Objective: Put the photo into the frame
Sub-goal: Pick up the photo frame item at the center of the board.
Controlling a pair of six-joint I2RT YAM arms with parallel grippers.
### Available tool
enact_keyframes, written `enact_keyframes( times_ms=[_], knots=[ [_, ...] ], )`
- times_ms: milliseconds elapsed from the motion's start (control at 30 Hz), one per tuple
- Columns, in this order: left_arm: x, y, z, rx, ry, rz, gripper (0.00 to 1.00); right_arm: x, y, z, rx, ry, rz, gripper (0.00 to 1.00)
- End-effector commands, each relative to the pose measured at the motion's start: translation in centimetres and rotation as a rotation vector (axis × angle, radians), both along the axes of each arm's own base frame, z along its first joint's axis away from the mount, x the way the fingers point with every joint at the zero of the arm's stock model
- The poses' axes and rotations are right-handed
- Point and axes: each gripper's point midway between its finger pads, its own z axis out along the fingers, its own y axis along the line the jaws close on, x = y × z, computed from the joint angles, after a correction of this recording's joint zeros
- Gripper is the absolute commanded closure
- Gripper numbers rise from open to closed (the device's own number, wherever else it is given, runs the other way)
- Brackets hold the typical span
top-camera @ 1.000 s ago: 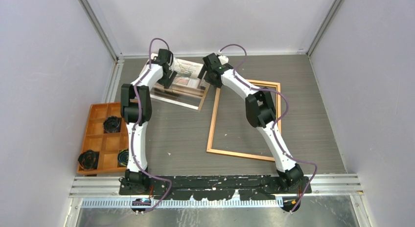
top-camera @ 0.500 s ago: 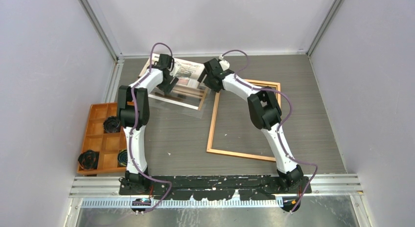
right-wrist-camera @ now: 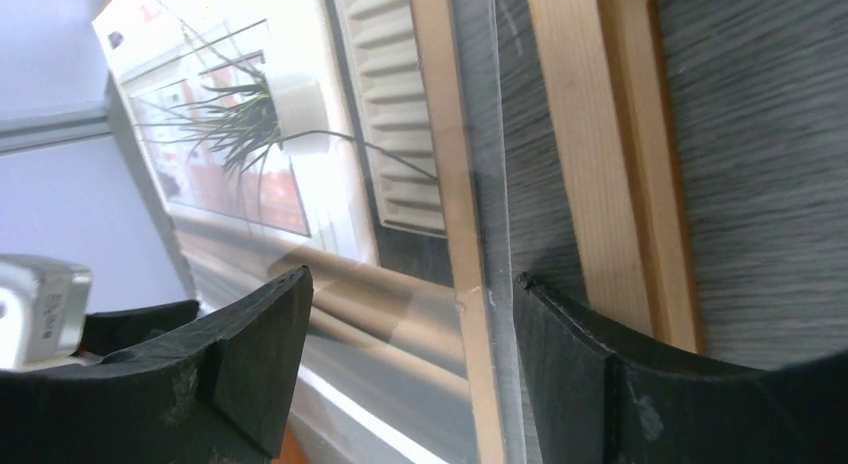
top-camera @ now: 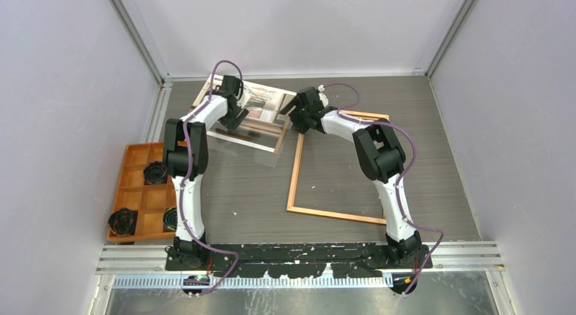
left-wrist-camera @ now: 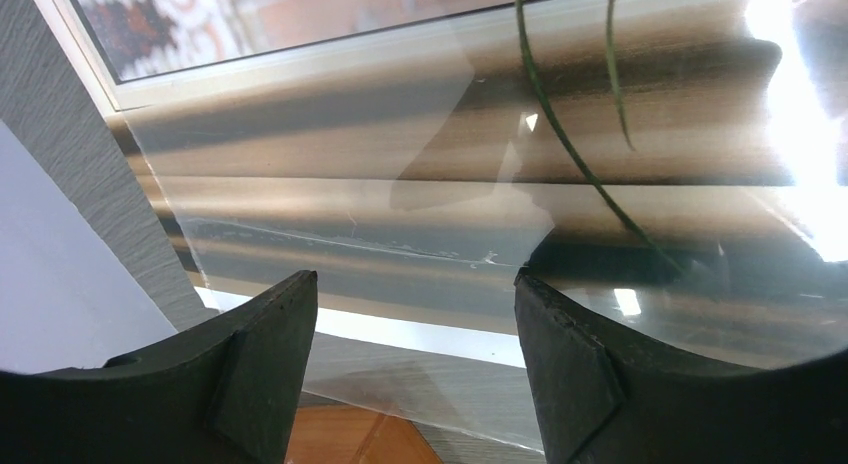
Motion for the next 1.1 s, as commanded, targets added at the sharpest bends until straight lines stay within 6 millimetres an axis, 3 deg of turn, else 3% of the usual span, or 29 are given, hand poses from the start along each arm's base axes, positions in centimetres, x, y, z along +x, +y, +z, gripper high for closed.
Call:
enact_keyframes(
  times_ms=[0, 100, 233, 600, 667, 1067],
  knots=[
    [-2.5, -1.7, -2.9, -0.042, 0.136, -0.044, 0.25, -0.7, 5.0, 11.0, 0.316, -0.180, 0.101, 0.24],
    [-2.4, -1.7, -2.7, -0.042, 0.132, -0.045, 0.25, -0.8, 4.9, 12.7, 0.394, -0.209, 0.099, 0.24],
    [-2.4, -1.7, -2.5, -0.042, 0.131, -0.046, 0.26, -1.1, 4.6, 13.4, 0.473, -0.224, 0.088, 0.24],
    [-2.4, -2.0, -1.9, -0.057, 0.141, -0.049, 0.26, -1.1, 4.6, 11.4, 0.560, -0.190, 0.081, 0.27],
    [-2.4, -2.0, -1.8, -0.058, 0.143, -0.050, 0.26, -1.0, 4.5, 11.0, 0.538, -0.193, 0.084, 0.31],
    [-2.5, -2.5, 1.5, -0.091, 0.128, -0.059, 0.26, -0.9, 3.8, 8.0, 0.289, -0.158, 0.114, 0.81]
  ],
)
